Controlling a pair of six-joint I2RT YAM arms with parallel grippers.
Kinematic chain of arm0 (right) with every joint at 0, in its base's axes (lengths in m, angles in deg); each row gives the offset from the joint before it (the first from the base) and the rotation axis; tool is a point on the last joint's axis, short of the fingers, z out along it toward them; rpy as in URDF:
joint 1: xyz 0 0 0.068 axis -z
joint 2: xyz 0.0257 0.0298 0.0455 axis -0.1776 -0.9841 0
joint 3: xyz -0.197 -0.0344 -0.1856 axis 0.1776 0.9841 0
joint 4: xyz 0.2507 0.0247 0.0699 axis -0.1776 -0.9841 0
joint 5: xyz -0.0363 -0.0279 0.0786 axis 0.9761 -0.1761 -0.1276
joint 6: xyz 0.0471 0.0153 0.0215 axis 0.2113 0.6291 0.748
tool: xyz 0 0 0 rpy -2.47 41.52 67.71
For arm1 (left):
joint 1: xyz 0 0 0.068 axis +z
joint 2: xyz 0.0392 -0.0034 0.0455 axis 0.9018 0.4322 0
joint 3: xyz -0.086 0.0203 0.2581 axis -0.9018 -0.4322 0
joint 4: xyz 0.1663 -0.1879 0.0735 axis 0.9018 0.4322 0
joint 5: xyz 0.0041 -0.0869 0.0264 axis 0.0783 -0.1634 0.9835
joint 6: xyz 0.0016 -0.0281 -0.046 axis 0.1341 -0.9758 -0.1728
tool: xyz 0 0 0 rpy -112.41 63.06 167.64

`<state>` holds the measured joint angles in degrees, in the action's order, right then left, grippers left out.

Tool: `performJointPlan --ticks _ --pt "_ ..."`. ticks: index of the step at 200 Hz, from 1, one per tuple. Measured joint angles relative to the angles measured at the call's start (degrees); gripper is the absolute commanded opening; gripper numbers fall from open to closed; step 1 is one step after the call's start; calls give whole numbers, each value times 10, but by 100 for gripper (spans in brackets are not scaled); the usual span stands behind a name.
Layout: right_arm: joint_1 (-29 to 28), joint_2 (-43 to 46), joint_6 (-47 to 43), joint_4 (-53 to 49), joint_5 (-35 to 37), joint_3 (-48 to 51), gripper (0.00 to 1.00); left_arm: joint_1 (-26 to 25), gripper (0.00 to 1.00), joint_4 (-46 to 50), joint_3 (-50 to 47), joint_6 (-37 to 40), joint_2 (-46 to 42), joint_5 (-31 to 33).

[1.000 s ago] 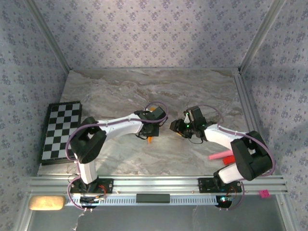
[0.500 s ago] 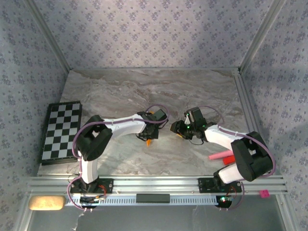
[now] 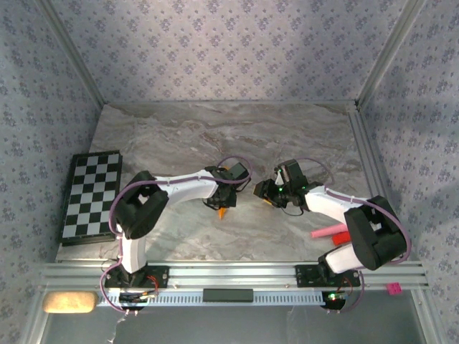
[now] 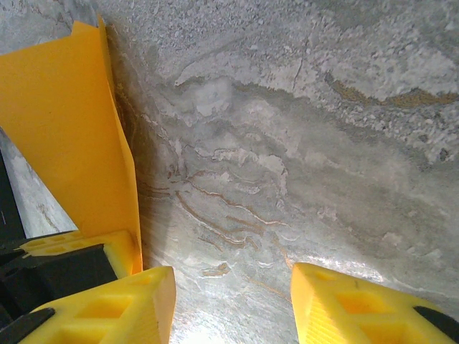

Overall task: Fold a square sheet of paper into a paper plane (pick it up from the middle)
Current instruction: Move a paper plane to the center of the table.

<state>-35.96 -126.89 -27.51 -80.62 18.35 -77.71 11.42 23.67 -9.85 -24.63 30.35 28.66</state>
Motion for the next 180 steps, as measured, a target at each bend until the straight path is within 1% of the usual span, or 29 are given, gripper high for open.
performJointPlan --ticks 106,136,148,174,180 --pt "0 0 0 0 0 0 47 0 15 -5 0 -5 10 0" --pt "0 0 0 0 0 0 47 1 17 -6 1 -10 13 0" --pt "0 0 0 0 0 0 48 1 22 -6 4 -16 15 0" --pt "0 0 0 0 0 0 48 5 24 -7 9 -26 19 -3" --pt "1 0 0 -1 0 0 48 6 27 -6 11 -28 21 -4"
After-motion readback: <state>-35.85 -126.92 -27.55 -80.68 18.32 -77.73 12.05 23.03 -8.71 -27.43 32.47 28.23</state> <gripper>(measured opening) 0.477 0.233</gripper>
